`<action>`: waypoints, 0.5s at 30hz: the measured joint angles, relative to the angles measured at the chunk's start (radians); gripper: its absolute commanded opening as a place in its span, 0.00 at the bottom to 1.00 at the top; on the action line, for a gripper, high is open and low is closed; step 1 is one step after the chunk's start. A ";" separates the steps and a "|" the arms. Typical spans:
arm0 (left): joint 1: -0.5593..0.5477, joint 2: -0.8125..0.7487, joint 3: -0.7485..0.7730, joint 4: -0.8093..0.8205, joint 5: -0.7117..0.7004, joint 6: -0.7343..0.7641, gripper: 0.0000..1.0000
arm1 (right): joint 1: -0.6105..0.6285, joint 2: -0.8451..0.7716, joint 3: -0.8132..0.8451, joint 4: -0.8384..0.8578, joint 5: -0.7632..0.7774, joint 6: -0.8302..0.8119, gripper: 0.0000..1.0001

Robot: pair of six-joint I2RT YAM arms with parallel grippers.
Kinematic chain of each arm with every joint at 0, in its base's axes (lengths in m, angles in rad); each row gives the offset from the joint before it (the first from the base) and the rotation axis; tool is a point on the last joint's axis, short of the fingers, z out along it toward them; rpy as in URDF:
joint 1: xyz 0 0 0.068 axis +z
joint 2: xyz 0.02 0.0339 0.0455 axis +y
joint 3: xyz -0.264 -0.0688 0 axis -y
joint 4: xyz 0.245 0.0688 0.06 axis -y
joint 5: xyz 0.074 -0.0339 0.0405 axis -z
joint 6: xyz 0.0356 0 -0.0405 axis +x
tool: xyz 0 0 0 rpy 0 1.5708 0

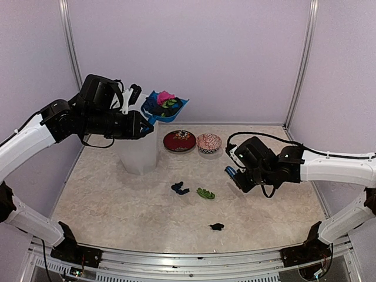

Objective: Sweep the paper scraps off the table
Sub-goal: Dump the paper scraps in the dustpan into the trash bin.

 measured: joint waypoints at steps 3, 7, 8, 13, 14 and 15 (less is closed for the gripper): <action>0.081 -0.003 0.014 -0.005 0.053 0.005 0.00 | 0.000 0.006 0.000 0.006 -0.003 -0.003 0.00; 0.188 -0.014 0.000 0.005 0.158 -0.003 0.00 | 0.000 0.009 0.000 0.012 -0.004 -0.005 0.00; 0.219 -0.024 -0.016 0.016 0.194 -0.007 0.00 | 0.000 0.009 0.000 0.012 -0.004 -0.006 0.00; 0.347 -0.087 -0.116 0.105 0.398 -0.068 0.00 | 0.000 0.016 0.000 0.012 -0.004 -0.007 0.00; 0.365 -0.097 -0.132 0.127 0.441 -0.084 0.00 | -0.001 0.020 0.001 0.012 -0.004 -0.007 0.00; 0.382 -0.107 -0.151 0.155 0.483 -0.103 0.00 | -0.001 0.024 0.002 0.011 -0.005 -0.007 0.00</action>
